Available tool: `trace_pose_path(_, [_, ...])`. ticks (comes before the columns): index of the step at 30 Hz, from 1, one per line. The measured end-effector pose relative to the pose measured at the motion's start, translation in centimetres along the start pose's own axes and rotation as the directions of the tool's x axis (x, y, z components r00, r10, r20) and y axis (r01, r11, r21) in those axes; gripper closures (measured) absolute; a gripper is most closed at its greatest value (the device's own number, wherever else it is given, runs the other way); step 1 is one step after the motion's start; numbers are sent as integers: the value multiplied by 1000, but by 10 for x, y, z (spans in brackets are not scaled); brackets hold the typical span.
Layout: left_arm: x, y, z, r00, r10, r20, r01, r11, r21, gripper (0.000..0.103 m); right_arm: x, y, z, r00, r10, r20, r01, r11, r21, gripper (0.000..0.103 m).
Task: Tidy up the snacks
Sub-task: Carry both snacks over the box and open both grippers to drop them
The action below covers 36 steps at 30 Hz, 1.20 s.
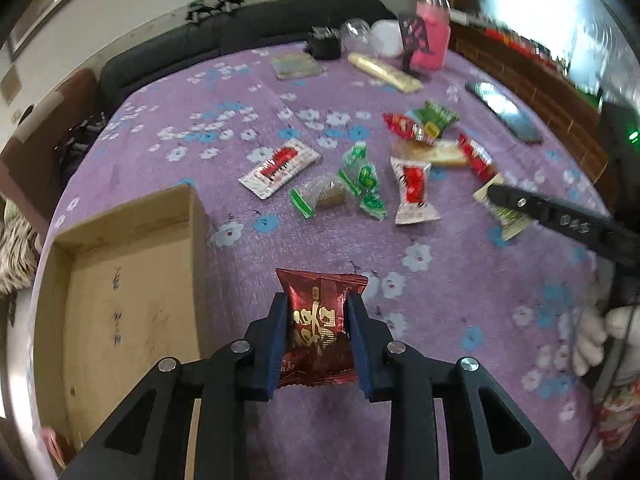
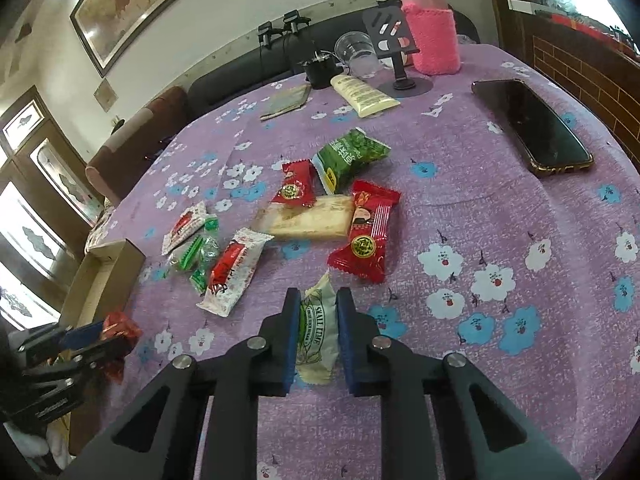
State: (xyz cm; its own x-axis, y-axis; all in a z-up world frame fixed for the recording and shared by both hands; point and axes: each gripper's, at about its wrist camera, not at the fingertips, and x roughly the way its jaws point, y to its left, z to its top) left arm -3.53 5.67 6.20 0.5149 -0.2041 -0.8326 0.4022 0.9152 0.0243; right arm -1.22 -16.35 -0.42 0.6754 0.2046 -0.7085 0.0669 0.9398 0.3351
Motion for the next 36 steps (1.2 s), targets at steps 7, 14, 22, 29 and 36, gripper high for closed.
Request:
trace_pose_path(7, [-59, 27, -19, 989, -31, 142, 51, 989, -137, 73, -2, 11, -5, 1000, 20, 8, -20, 999, -36, 86])
trace_pose_path(14, [-100, 86, -53, 976, 51, 212, 13, 956, -293, 73, -10, 38, -9, 999, 31, 33, -27, 993, -115, 86])
trace_pose_path(22, [-106, 152, -86, 971, 97, 218, 13, 890, -456, 72, -34, 118, -4, 980, 200, -12, -199, 961, -193, 86])
trace_pose_path(29, [-92, 199, -85, 978, 136, 160, -38, 864, -502, 72, -14, 233, -18, 889, 404, -215, -450, 858, -248, 85])
trace_pose_path(36, [-67, 227, -89, 985, 152, 87, -84, 844, -530, 72, 47, 302, -51, 848, 370, -379, -479, 841, -252, 85])
